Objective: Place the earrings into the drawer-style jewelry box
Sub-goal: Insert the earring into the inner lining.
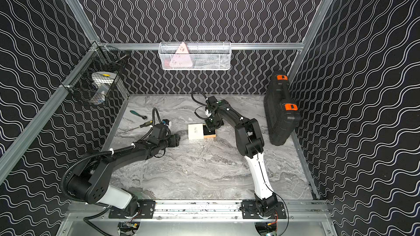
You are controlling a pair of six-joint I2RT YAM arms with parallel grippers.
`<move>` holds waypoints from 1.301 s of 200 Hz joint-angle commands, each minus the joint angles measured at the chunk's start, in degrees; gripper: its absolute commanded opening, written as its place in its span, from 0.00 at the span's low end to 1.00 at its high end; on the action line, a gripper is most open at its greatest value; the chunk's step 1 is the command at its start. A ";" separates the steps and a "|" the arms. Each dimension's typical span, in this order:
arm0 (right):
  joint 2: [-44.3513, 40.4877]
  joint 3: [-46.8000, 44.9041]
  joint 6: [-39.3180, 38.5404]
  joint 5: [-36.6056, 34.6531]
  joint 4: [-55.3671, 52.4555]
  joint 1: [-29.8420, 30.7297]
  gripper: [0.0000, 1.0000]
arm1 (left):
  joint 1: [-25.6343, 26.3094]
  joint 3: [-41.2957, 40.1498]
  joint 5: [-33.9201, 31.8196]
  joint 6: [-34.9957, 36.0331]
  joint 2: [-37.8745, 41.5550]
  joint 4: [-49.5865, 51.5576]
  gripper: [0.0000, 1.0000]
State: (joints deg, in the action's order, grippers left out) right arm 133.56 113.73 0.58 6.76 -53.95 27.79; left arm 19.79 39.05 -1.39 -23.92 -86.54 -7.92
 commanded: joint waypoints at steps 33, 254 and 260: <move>-1.37 1.03 -0.18 0.62 -0.51 0.06 0.29 | -0.05 0.40 -0.34 0.62 0.23 -0.34 0.70; -5.94 -7.38 1.18 6.83 7.68 0.15 0.18 | -0.05 0.15 -0.11 0.51 0.35 -0.78 0.70; -5.86 -7.38 1.10 7.02 7.55 0.16 0.18 | -0.06 0.09 -0.11 0.46 0.41 -0.78 0.70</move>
State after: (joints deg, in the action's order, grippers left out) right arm 127.63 106.56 1.74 12.34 -47.24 27.90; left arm 19.79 39.05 -1.23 -23.92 -86.21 -7.92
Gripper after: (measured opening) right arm 0.180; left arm 0.699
